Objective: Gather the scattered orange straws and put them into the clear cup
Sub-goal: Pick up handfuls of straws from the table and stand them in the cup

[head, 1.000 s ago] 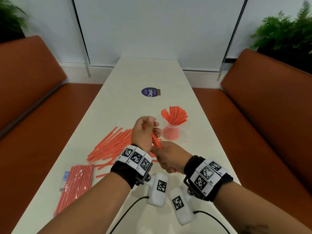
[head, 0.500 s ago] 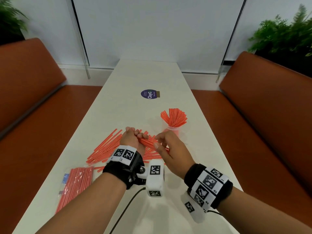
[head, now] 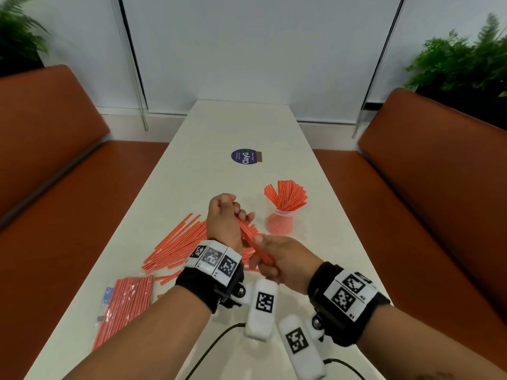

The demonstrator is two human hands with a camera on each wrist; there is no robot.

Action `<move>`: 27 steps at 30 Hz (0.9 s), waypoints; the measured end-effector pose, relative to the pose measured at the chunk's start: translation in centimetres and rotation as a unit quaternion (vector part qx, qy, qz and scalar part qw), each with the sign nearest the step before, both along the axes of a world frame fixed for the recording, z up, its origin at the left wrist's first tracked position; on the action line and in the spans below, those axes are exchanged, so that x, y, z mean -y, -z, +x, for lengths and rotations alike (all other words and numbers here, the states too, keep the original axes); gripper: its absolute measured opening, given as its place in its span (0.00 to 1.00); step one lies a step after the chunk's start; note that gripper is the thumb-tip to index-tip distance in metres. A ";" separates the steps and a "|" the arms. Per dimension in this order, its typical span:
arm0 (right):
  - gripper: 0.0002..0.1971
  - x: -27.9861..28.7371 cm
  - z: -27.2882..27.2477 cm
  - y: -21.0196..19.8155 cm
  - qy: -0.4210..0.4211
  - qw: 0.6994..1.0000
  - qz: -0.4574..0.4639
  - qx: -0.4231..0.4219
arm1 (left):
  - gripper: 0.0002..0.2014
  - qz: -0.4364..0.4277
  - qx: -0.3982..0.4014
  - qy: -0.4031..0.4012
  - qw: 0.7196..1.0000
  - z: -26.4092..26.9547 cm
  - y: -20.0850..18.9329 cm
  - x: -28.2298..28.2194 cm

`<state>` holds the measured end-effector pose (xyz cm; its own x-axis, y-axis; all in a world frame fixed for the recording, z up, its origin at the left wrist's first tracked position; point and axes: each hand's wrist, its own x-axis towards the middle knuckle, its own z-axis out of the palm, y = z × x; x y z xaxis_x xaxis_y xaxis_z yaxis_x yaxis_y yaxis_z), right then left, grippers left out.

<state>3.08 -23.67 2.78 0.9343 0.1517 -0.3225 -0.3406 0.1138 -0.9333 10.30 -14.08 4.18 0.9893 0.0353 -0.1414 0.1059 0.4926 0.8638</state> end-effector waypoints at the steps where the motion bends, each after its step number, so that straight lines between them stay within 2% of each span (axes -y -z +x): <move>1: 0.14 0.6 0.2 -0.4 0.007 1.000 -0.004 0.005 | 0.13 0.016 0.011 0.011 1.000 0.1 -0.2 0.4; 2: 0.13 1.2 0.4 -1.1 0.010 1.000 -0.022 0.012 | 0.12 0.036 0.030 0.024 0.999 0.4 -0.4 0.7; 4: 0.11 3.0 1.2 -2.8 0.029 0.992 -0.122 0.033 | 0.08 0.073 0.081 0.056 0.992 1.1 -0.8 1.5; 5: 0.11 4.1 1.8 -3.8 0.044 0.977 -0.203 0.050 | 0.06 0.095 0.097 0.076 0.988 1.6 -1.0 1.9; 6: 0.12 5.2 2.4 -4.7 0.052 0.950 -0.301 0.071 | 0.09 0.129 0.103 0.091 0.982 2.2 -1.0 2.2; 7: 0.12 6.3 3.1 -5.6 0.046 0.904 -0.414 0.093 | 0.12 0.168 0.105 0.101 0.975 3.0 -0.8 2.5; 9: 0.11 8.2 4.5 -6.8 0.004 0.776 -0.623 0.098 | 0.19 0.256 0.092 0.106 0.956 4.5 -0.1 3.1; 10: 0.12 8.7 5.2 -7.3 -0.019 0.719 -0.690 0.082 | 0.21 0.294 0.080 0.113 0.946 5.2 0.4 3.4; 11: 0.13 9.1 5.9 -7.6 -0.047 0.675 -0.734 0.062 | 0.23 0.324 0.065 0.124 0.936 5.8 1.0 3.7; 12: 0.13 9.3 6.6 -7.7 -0.076 0.644 -0.760 0.043 | 0.25 0.344 0.049 0.141 0.927 6.2 1.6 4.1; 14: 0.14 9.2 8.0 -7.4 -0.137 0.602 -0.787 0.014 | 0.28 0.377 0.029 0.181 0.908 6.8 2.6 4.8; 17: 0.15 8.4 9.9 -6.8 -0.208 0.556 -0.804 -0.007 | 0.29 0.414 0.038 0.215 0.884 7.1 3.5 5.7; 24: 0.21 5.8 13.1 -7.8 -0.272 0.507 -0.816 -0.061 | 0.24 0.397 0.051 0.190 0.896 7.6 4.2 6.4; 25: 0.19 5.8 13.5 -8.0 -0.267 0.509 -0.817 -0.043 | 0.24 0.395 0.050 0.184 0.899 7.6 4.2 6.4; 27: 0.16 6.4 14.2 -8.1 -0.221 0.550 -0.805 0.002 | 0.23 0.395 0.048 0.182 0.899 7.6 4.2 6.4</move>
